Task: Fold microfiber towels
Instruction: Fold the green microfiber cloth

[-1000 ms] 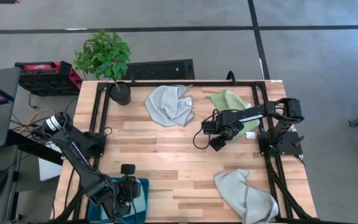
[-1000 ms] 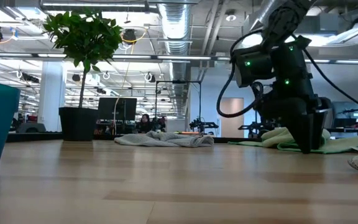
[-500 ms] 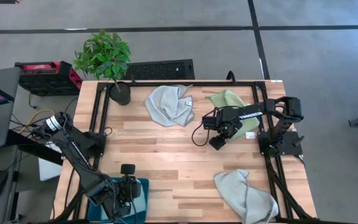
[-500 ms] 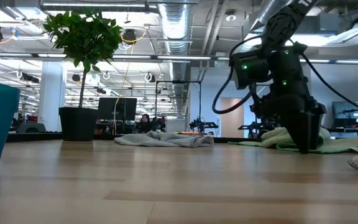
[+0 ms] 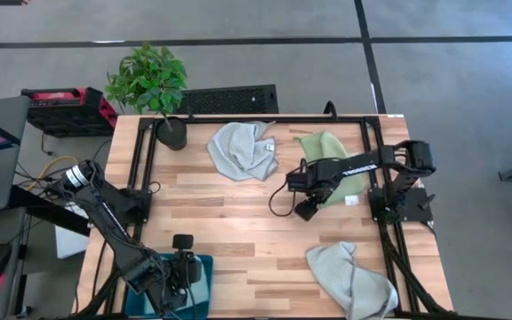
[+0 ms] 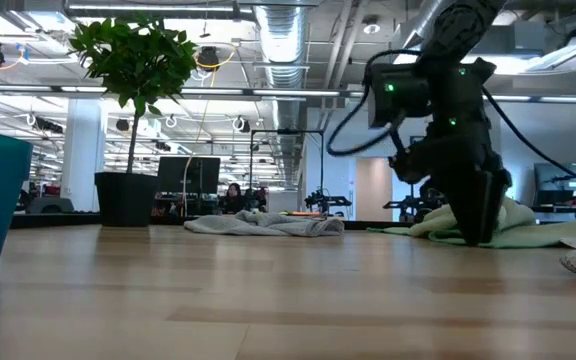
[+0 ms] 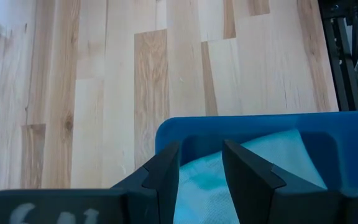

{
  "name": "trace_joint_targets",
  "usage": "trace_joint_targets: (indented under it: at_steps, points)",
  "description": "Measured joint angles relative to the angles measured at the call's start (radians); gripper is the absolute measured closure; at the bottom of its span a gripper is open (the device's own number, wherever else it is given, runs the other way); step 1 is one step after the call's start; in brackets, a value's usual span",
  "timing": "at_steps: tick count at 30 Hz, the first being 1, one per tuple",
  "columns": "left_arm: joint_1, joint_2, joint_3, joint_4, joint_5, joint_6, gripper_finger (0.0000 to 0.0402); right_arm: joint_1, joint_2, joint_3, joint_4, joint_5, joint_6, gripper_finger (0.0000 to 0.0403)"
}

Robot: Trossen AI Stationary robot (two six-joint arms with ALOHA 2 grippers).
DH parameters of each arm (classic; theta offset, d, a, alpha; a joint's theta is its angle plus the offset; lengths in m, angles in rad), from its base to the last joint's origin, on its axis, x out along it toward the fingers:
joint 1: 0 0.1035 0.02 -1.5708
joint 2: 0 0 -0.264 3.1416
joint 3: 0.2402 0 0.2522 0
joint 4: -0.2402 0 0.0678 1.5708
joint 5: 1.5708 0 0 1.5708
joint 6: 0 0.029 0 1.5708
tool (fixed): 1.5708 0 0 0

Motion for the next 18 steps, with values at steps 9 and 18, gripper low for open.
trace_joint_targets:
  at_steps: [9,18]
  points:
    - [0.0,0.0,0.0,0.0,0.0,0.001,0.0286,0.095,0.007,0.029,0.317,-0.053,-0.004,0.0154]
    - [0.0,0.0,0.0,0.001,0.003,0.001,0.0286,0.183,0.006,0.03,0.452,-0.041,-0.013,0.0154]
